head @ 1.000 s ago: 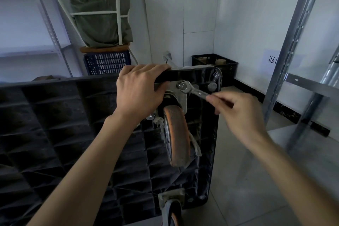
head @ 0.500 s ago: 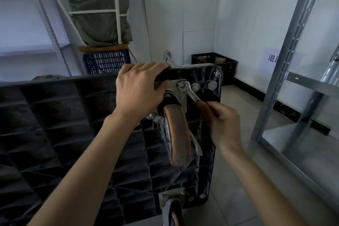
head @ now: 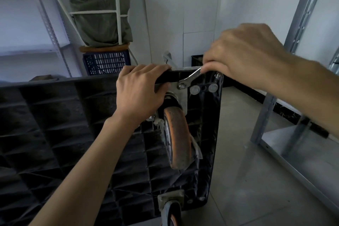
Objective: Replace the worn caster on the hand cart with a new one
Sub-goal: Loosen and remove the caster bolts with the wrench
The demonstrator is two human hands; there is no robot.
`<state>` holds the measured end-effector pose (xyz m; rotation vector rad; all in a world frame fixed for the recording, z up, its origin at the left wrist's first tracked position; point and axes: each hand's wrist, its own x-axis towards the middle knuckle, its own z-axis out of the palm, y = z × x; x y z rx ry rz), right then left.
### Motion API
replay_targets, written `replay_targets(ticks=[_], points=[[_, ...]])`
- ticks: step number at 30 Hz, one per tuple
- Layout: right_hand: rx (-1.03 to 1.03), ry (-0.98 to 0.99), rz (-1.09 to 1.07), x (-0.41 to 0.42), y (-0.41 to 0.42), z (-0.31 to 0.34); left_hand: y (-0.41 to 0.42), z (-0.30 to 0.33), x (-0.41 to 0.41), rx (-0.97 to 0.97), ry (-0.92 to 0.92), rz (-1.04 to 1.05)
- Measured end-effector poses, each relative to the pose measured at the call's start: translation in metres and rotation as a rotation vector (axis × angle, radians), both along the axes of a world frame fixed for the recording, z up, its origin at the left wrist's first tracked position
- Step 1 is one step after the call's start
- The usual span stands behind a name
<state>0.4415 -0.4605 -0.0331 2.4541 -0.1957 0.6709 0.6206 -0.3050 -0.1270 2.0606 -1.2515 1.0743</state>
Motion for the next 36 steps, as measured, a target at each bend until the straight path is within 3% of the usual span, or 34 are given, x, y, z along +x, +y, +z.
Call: replay_targets(ticks=[3,6,12,17,27,36], points=[[-0.147,0.068,0.014,0.005,0.008,0.01,0.001,0.0,0.0,0.008,0.007,0.006],[-0.053,-0.002,0.062,-0.005,-0.003,0.0,0.001,0.001,-0.001,0.01,0.006,0.01],[0.917,-0.432,0.231,-0.026,-0.016,-0.077,0.001,0.001,-0.001,0.013,0.005,0.012],[1.342,-0.644,0.274,-0.005,0.007,-0.144,0.001,0.001,-0.002,0.008,0.009,0.006],[1.557,-0.854,0.268,0.024,0.033,-0.189,0.0,0.001,-0.002,-0.003,0.017,0.002],[1.532,-0.935,0.286,0.035,0.046,-0.19,0.001,0.001,-0.002,-0.002,0.022,0.003]])
